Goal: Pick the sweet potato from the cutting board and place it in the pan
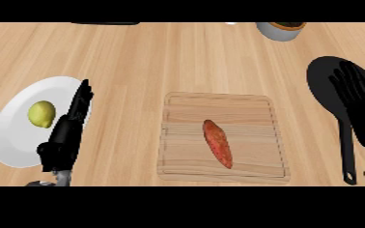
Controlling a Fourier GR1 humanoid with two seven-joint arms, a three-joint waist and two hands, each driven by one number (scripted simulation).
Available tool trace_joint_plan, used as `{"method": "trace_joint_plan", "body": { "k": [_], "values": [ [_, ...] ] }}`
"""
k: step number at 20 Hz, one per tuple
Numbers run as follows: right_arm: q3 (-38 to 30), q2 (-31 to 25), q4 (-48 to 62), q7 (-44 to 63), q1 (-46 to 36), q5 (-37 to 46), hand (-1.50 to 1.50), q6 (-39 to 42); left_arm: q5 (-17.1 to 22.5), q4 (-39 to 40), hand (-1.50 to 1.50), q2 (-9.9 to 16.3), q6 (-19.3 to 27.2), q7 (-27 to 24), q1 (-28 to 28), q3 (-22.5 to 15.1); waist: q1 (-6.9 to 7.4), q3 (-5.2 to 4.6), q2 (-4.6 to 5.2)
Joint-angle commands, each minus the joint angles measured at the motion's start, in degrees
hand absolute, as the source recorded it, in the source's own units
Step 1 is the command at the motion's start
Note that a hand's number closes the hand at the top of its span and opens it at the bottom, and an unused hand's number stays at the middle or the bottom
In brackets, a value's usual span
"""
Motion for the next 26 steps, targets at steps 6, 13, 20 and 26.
{"method": "trace_joint_plan", "body": {
  "k": [6,13,20,26],
  "values": [
    [16.1,12.5,-4.3,5.5,-2.3,-0.6,1.5,2.9,12.0,6.7,0.0,-9.0,0.6,4.8,7.0,3.6,2.87,1.99,2.2],
    [29.9,12.4,-19.5,-9.9,18.0,32.0,-1.5,-17.8,15.7,10.5,0.0,-10.2,-1.1,3.9,7.2,7.0,-2.84,1.99,0.98],
    [34.8,11.4,-29.0,9.2,22.6,53.8,-1.5,-28.9,15.3,6.6,0.0,-10.3,-1.3,7.2,6.7,5.5,-0.85,2.03,1.36],
    [32.5,18.5,-27.7,34.1,5.7,65.5,-1.5,-18.1,14.4,9.8,0.0,-10.7,-2.5,5.3,4.9,6.1,0.18,2.01,1.65]
  ]
}}
